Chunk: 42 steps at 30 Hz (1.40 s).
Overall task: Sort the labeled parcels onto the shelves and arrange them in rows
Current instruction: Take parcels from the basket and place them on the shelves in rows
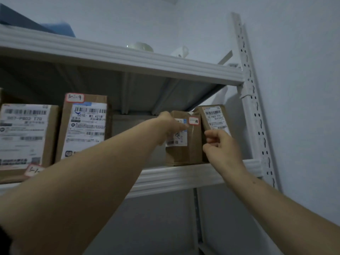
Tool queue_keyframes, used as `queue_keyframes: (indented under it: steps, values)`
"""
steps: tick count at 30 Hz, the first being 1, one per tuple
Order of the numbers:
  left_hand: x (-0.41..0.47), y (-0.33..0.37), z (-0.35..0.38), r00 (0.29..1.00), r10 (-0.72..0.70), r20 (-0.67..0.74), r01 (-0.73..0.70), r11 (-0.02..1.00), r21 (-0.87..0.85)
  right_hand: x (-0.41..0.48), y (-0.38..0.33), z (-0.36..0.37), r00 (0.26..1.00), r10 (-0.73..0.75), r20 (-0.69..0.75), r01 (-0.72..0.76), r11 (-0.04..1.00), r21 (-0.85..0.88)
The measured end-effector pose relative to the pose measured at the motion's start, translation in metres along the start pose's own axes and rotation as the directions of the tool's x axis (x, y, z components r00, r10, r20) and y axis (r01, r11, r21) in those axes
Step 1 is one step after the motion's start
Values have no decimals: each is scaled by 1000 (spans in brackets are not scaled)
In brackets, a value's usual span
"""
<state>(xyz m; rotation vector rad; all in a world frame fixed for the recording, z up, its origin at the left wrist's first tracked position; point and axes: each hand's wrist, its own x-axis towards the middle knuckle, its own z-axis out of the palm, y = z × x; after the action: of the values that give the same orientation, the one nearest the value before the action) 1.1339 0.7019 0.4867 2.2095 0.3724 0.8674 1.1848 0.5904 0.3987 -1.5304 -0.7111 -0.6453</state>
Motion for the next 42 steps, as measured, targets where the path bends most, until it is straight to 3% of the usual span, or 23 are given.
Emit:
queue_keyframes:
  steps: [7,11,18,20,22,24,27,32,42]
  values:
    - [14,-10,-2,995,-101,29,103,987,-126,11,26,-9,990,-22,140,31,998,-58]
    - [0,-11,-23,993,-110,36,113,987,-113,16,18,10,963,-11,270,33,997,-76]
    - [-12,-16,-61,989,-146,-28,147,989,18,29,-15,42,810,161,564,-196,981,1]
    - [-13,-17,-71,990,-113,-83,123,984,126,29,-18,53,783,164,599,-193,981,-16]
    - [-16,-16,-78,983,12,-182,51,940,337,28,-21,62,769,153,621,-169,985,-33]
    - [-21,-14,-83,938,231,-260,-43,819,572,26,-25,68,752,127,647,-150,989,-20]
    - [-29,-11,-89,867,442,-232,-106,617,780,22,-30,78,735,87,673,-134,991,18]
    - [-28,-21,-94,896,395,-204,-58,560,826,17,-34,92,720,41,692,-113,992,58]
    - [-25,-23,-95,873,445,-201,-23,448,894,11,-42,90,703,3,712,-56,997,52]
